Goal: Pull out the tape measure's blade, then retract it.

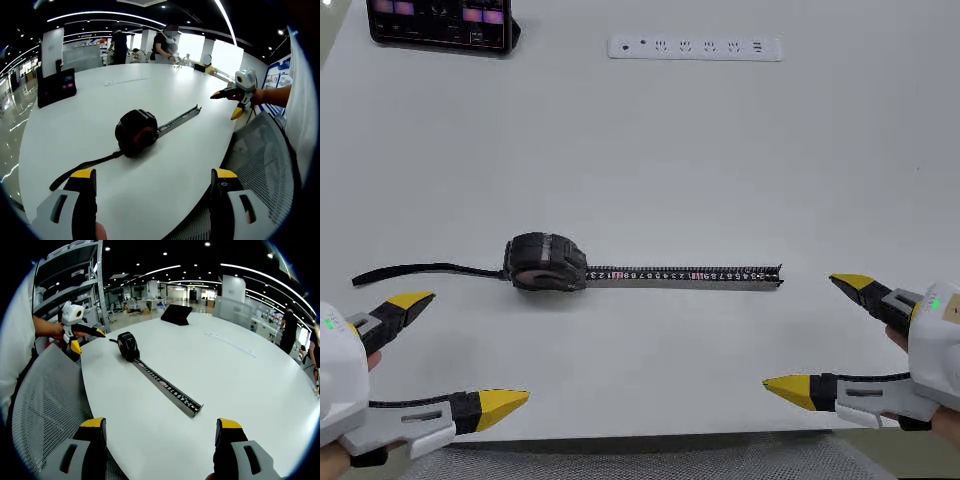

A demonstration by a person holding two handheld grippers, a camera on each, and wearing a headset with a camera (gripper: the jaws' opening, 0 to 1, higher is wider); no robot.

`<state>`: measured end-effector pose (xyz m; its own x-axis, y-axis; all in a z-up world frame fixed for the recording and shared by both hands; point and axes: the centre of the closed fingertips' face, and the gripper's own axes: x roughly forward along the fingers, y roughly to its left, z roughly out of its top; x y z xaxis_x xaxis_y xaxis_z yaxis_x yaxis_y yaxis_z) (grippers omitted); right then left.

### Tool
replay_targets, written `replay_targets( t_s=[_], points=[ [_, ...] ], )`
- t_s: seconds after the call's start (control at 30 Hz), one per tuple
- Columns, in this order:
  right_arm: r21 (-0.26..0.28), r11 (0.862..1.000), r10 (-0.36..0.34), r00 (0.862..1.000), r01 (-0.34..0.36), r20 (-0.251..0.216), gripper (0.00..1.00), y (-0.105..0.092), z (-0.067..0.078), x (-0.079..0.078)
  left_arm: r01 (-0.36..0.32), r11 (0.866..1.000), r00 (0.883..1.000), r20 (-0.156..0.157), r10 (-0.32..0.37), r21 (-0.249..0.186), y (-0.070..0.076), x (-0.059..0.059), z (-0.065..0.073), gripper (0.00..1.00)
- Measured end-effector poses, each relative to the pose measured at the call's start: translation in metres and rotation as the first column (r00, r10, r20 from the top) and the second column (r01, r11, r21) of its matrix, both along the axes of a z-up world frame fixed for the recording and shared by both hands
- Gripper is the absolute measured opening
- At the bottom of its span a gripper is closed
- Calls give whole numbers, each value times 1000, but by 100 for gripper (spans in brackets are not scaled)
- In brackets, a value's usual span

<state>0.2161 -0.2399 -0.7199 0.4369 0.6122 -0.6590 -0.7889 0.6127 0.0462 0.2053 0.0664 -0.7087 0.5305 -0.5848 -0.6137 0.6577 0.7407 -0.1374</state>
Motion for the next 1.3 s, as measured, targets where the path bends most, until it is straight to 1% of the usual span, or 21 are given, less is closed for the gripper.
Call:
replay_targets(
  t_s=[0.43,0.87,1.1,1.13,1.17,1.3],
  points=[
    [0,1000,4,1000,-4,5,89,2,2,1,-1,1000,1000,3,1,1,1,2,1,92],
    [-13,1000,14,1000,-14,0,89,2,-2,-1,-2,1000,1000,2,2,0,-1,3,1,92],
    [-11,1000,14,1000,-14,2,89,3,-1,2,-2,1000,1000,6,2,-4,-4,7,2,92],
    [-7,1000,16,1000,-16,-1,88,3,-1,2,-2,1000,1000,7,2,-6,-5,8,2,92],
    [2,1000,17,1000,-17,-14,86,5,-1,2,-4,1000,1000,6,4,-13,-6,9,3,92],
    [-4,1000,20,1000,-20,-5,87,5,-1,5,-5,1000,1000,7,5,-16,-9,13,3,92]
  ],
)
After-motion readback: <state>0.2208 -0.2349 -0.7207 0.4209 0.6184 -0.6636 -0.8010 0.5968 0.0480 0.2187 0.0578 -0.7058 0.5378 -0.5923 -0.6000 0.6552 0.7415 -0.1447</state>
